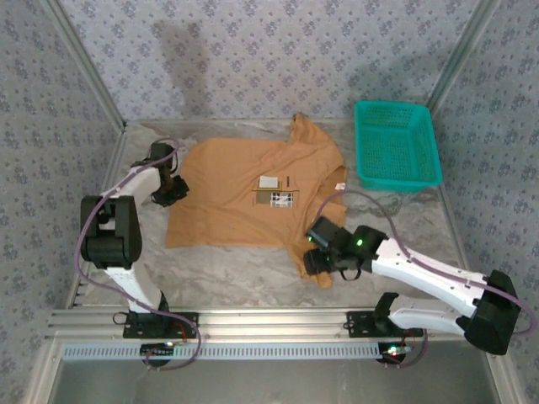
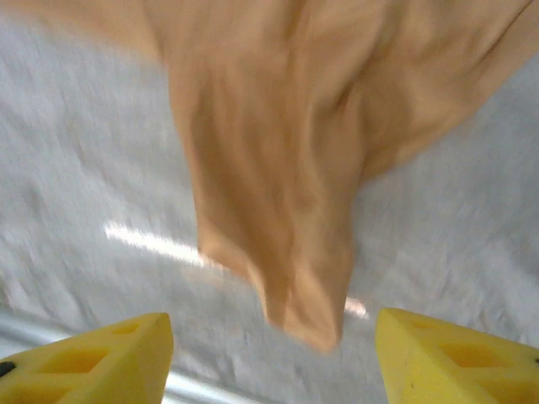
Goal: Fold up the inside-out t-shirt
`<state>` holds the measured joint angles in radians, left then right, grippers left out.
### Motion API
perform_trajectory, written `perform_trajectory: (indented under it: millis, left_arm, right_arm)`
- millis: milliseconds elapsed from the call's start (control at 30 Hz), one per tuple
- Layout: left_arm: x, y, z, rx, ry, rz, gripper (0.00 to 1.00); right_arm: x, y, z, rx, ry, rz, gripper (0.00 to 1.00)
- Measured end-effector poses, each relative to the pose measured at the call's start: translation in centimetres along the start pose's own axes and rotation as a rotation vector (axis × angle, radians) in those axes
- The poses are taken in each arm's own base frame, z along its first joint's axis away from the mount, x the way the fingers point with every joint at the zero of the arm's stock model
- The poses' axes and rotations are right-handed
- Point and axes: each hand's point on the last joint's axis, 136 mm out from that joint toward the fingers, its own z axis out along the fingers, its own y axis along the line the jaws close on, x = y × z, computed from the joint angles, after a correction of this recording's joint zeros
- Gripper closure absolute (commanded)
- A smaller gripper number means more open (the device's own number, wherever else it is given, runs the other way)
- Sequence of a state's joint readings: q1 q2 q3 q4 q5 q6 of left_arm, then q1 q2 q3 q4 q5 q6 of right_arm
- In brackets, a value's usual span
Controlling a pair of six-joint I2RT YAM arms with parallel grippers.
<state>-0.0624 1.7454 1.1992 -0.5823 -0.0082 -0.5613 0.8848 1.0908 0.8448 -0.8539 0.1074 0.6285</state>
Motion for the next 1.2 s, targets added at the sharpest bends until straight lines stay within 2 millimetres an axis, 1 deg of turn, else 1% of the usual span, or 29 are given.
perform_trajectory:
  millis: [33,100,167,233,300,400,500,600,700,733,800,867,967,1000,1033,1100,1200]
  left_arm:
    - [0.1,-0.8,-0.6,0.023,-0.014,0.014,0.82]
    - [1.2,-2.2,-1.5,0.086,-0.013,0.032,0.82]
    - [2.5,-2.5,-1.3,0.12,0.012,0.034,0.83]
    - [3.9,-1.7,-0.5,0.119,0.051,0.021,0.83]
    - [5.0,-0.4,0.3,0.109,0.093,-0.011,0.83]
    - [5.3,1.7,1.1,0.1,0.118,-0.076,0.83]
    - [5.1,3.3,1.5,0.097,0.122,-0.132,0.83]
    - [4.7,4.5,2.1,0.098,0.124,-0.176,0.84]
    - [4.5,5.5,2.7,0.124,0.137,-0.23,0.84]
    - [4.2,5.7,2.8,0.138,0.133,-0.248,0.84]
    - [3.4,6.3,2.8,0.154,0.119,-0.278,0.84]
    - [2.9,6.6,3.0,0.166,0.111,-0.297,0.84]
    - [2.6,6.6,3.0,0.171,0.101,-0.304,0.84]
    - [2.6,6.7,2.9,0.169,0.098,-0.303,0.83]
    - [2.5,6.7,2.7,0.163,0.093,-0.302,0.8]
    - [2.6,7.2,1.9,0.131,0.076,-0.297,0.79]
    - [2.9,7.6,-1.0,0.086,0.011,-0.271,0.79]
  right_arm:
    - [-2.2,-0.5,-0.1,-0.006,-0.046,0.069,0.35]
    - [-5.7,-2.2,0.4,0.006,-0.1,0.187,0.4]
    - [-8.7,-3.9,2.1,0.033,-0.105,0.286,0.45]
    - [-11.6,-5.4,4.6,0.06,-0.083,0.352,0.48]
    - [-14.4,-6.8,7.4,0.085,-0.047,0.392,0.5]
    - [-18.4,-8.3,11.0,0.101,-0.024,0.423,0.5]
    - [-21.2,-9.5,13.8,0.11,-0.01,0.443,0.51]
    - [-23.2,-10.4,16.0,0.122,0.004,0.455,0.53]
    - [-24.1,-11.3,17.9,0.134,0.017,0.459,0.55]
    - [-24.3,-11.6,18.0,0.136,0.019,0.461,0.55]
    - [-25.6,-11.9,18.0,0.134,0.0,0.462,0.56]
    - [-26.5,-12.5,18.6,0.137,-0.005,0.462,0.56]
    - [-28.4,-13.3,18.8,0.139,-0.021,0.459,0.55]
    - [-28.9,-13.4,18.9,0.138,-0.026,0.456,0.53]
    - [-29.3,-13.5,18.8,0.138,-0.029,0.451,0.52]
    - [-29.4,-13.5,18.6,0.139,-0.023,0.441,0.49]
    - [-29.1,-12.4,17.3,0.134,-0.017,0.406,0.47]
